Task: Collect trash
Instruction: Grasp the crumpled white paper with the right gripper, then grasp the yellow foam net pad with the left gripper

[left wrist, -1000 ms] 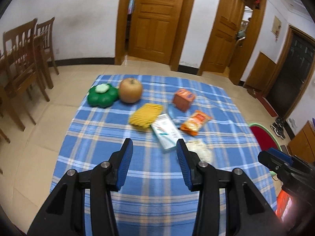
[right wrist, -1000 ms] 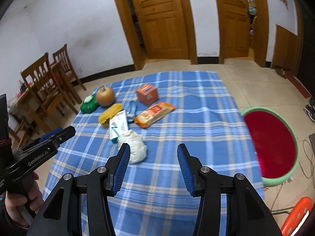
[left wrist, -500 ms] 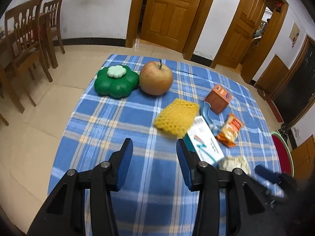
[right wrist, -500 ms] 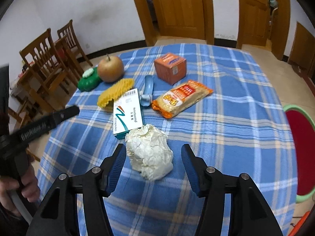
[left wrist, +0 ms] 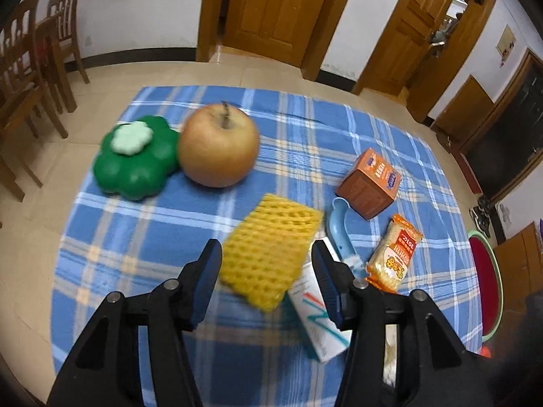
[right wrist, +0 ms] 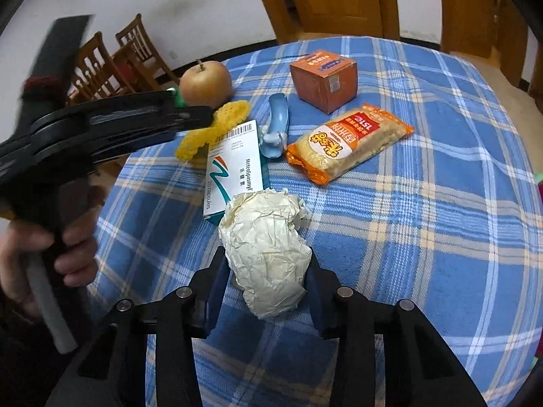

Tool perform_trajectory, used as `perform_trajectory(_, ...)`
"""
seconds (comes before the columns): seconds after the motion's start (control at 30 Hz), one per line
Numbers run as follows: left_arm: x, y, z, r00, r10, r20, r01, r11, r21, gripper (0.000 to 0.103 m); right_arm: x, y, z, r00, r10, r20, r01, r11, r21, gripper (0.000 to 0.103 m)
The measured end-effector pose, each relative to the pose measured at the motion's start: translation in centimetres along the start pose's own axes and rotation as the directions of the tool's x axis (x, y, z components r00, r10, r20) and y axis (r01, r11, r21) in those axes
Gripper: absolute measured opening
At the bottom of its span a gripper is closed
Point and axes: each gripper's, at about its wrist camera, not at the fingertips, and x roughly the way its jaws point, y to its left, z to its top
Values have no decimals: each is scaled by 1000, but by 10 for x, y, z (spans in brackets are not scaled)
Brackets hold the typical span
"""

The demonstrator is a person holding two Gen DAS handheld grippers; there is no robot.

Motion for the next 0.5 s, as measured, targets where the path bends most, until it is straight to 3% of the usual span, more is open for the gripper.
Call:
perform_trajectory(0.2,11,1,-8,1000,24,8,-23,1000,-9,55,-17,-11,-12,998,11,58,-11,1000,10,43)
perform_trajectory(0.5,10,-3,-13,998,54,36,-53,998,-30,53,-72,-48,-29,990,-55,131,42,994,97,43)
